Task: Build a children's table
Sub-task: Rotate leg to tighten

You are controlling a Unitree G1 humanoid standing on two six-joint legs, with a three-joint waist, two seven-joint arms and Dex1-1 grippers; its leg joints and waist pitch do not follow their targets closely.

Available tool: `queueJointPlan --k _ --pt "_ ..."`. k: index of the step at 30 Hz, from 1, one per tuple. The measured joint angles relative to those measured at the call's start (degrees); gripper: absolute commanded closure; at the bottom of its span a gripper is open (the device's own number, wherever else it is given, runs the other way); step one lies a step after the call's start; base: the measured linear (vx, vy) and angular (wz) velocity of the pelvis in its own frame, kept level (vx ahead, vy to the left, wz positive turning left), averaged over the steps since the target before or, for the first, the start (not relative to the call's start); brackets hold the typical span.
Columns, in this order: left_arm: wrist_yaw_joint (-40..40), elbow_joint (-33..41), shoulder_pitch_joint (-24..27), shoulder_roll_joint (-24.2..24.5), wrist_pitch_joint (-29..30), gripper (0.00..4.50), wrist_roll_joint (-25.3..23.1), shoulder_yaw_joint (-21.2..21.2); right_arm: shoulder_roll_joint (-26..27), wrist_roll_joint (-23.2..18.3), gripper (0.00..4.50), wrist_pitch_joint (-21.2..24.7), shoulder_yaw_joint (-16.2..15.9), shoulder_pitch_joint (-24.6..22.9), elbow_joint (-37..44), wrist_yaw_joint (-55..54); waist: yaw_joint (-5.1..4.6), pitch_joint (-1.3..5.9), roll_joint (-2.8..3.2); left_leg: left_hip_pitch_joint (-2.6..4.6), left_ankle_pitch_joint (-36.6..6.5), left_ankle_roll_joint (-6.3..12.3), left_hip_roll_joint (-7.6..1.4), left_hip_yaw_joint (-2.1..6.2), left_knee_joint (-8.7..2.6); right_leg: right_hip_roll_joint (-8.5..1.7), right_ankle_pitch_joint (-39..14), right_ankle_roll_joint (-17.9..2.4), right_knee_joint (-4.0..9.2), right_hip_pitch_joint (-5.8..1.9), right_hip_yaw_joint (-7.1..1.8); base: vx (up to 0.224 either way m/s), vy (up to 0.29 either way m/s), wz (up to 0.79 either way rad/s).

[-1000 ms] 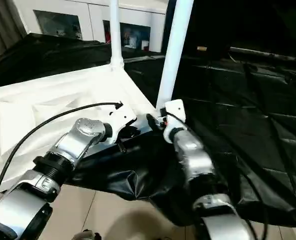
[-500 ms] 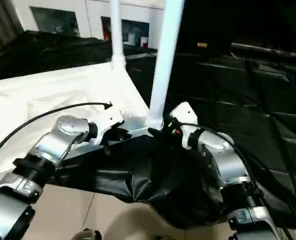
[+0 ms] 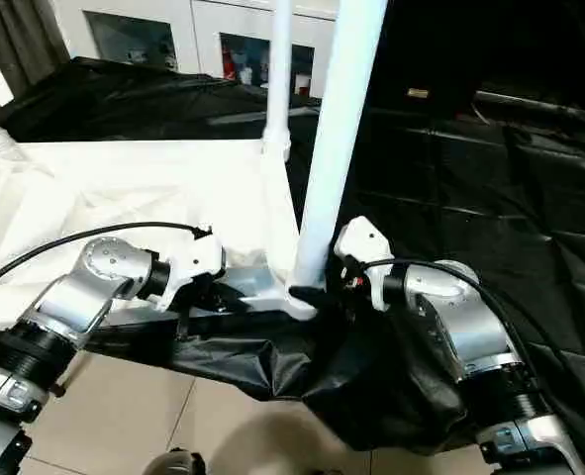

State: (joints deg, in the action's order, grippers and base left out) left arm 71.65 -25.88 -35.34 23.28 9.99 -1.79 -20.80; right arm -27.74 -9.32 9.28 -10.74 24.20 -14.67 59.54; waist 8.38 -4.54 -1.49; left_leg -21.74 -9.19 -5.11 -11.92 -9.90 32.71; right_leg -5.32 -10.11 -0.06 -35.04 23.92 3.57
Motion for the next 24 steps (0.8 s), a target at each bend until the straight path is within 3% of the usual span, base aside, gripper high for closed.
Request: queueJointPlan --k 3,5,8,10,13,14,24 --pt "0.5 1.6 0.9 0.6 0.0 4.50 0.3 -0.2 -0.2 -0.1 0.62 0.1 -1.0 -0.1 0.1 1.2 0.01 0.00 -0.01 -0.04 0.0 0.02 0.00 0.01 0.00 0.00 0.0 0.0 0.00 0.02 0.03 0.000 0.000 0.00" --pt "0.8 2.2 1.0 0.7 0.0 4.50 0.4 -0.5 -0.2 0.0 0.96 0.1 -1.2 -0.3 0.1 1.7 0.18 0.01 -0.02 -0.18 0.0 0.05 -0.02 0.01 0.07 -0.01 0.0 0.0 -0.01 0.06 0.07 0.000 0.000 0.00" --pt "0.8 2.4 1.0 0.8 0.0 4.50 0.4 -0.5 -0.3 0.2 0.99 0.1 -1.6 -0.3 0.0 2.6 0.16 0.00 -0.19 -0.21 0.1 0.15 -0.04 0.02 0.21 -0.01 0.0 0.0 -0.11 0.06 0.07 0.000 0.000 0.00" --pt "1.0 2.4 1.0 0.9 0.0 4.50 0.4 -0.5 -0.6 0.4 1.37 0.1 -2.1 -0.3 -0.1 3.0 0.14 0.00 -0.20 -0.23 0.1 0.15 -0.04 0.02 0.29 -0.03 0.0 0.0 -0.12 0.06 0.07 0.000 0.000 0.00" --pt "1.1 2.4 1.1 0.9 0.0 4.50 0.4 -0.5 -0.6 0.4 1.43 0.1 -2.3 -0.4 -0.1 3.4 0.11 -0.01 -0.21 -0.24 0.1 0.15 -0.04 0.02 0.33 -0.04 0.0 0.0 -0.19 0.05 0.07 0.000 0.000 0.00" --pt "1.1 2.4 1.1 0.9 0.0 4.50 0.4 -0.5 -0.6 0.4 1.73 0.1 -2.3 -0.4 -0.2 3.5 0.11 0.00 -0.22 -0.23 0.1 0.15 -0.04 0.02 0.34 -0.04 0.0 0.0 -0.20 0.05 0.07 0.000 0.000 0.00" --pt "1.1 2.5 1.2 1.0 0.0 4.50 0.3 -0.5 -0.4 0.4 1.83 -0.1 -2.3 -0.4 -0.8 3.4 0.05 0.01 -0.23 -0.25 0.1 0.16 -0.05 0.03 0.41 -0.04 0.0 0.0 -0.22 0.05 0.07 0.000 0.000 0.00"
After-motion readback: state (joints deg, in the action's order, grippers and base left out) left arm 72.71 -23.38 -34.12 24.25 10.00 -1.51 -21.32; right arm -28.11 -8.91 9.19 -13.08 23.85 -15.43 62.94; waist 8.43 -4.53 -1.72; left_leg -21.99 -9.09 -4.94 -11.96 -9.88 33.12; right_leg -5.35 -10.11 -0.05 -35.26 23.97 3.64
